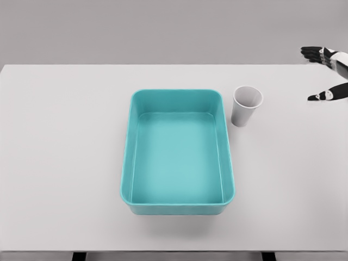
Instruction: Put the paper cup into the basket with your right arm
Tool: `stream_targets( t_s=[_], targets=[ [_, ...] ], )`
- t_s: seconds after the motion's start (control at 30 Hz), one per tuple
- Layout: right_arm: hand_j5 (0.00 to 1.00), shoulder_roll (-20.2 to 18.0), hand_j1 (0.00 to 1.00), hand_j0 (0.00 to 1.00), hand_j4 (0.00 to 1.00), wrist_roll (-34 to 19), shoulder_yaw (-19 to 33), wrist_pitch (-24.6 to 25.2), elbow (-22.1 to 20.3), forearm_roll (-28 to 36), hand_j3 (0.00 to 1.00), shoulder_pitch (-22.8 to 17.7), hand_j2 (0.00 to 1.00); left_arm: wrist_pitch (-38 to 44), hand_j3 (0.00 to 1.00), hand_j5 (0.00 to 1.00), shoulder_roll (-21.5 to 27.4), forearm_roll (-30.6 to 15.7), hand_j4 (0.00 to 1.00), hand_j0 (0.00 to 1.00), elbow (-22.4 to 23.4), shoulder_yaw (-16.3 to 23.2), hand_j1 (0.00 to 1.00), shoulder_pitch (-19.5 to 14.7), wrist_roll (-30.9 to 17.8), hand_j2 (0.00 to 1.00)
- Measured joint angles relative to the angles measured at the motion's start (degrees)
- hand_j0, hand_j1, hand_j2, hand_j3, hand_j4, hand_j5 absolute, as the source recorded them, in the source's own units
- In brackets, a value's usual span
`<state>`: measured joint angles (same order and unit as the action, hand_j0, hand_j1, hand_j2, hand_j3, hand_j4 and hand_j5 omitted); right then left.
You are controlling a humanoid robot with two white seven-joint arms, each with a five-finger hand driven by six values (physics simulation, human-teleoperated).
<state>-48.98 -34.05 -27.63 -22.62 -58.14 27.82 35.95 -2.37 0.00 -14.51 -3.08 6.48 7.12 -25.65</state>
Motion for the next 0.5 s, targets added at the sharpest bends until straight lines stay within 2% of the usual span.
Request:
stream_targets(
  t_s=[0.07, 0.23, 0.5],
  targets=[
    [0.98, 2.70, 0.98, 0.98, 0.98, -0.46, 1.75, 1.21, 2.78, 1.71, 0.98, -0.09, 0.98, 0.00, 1.00, 1.00, 0.00, 0.00, 1.00, 1.00, 0.00, 0.00, 1.00, 0.00, 0.00, 1.00],
    [0.98, 8.58, 0.98, 0.98, 0.98, -0.86, 2.86, 2.85, 6.63, 3.03, 0.98, -0.26, 0.98, 0.00, 1.00, 1.00, 0.00, 0.00, 1.00, 1.00, 0.00, 0.00, 1.00, 0.00, 0.00, 1.00],
    [0.98, 13.55, 0.98, 0.98, 0.98, -0.95, 1.82, 3.12, 10.83, 0.91, 0.98, -0.62, 0.98, 0.00, 1.00, 1.00, 0.00, 0.00, 1.00, 1.00, 0.00, 0.00, 1.00, 0.00, 0.00, 1.00]
  ],
)
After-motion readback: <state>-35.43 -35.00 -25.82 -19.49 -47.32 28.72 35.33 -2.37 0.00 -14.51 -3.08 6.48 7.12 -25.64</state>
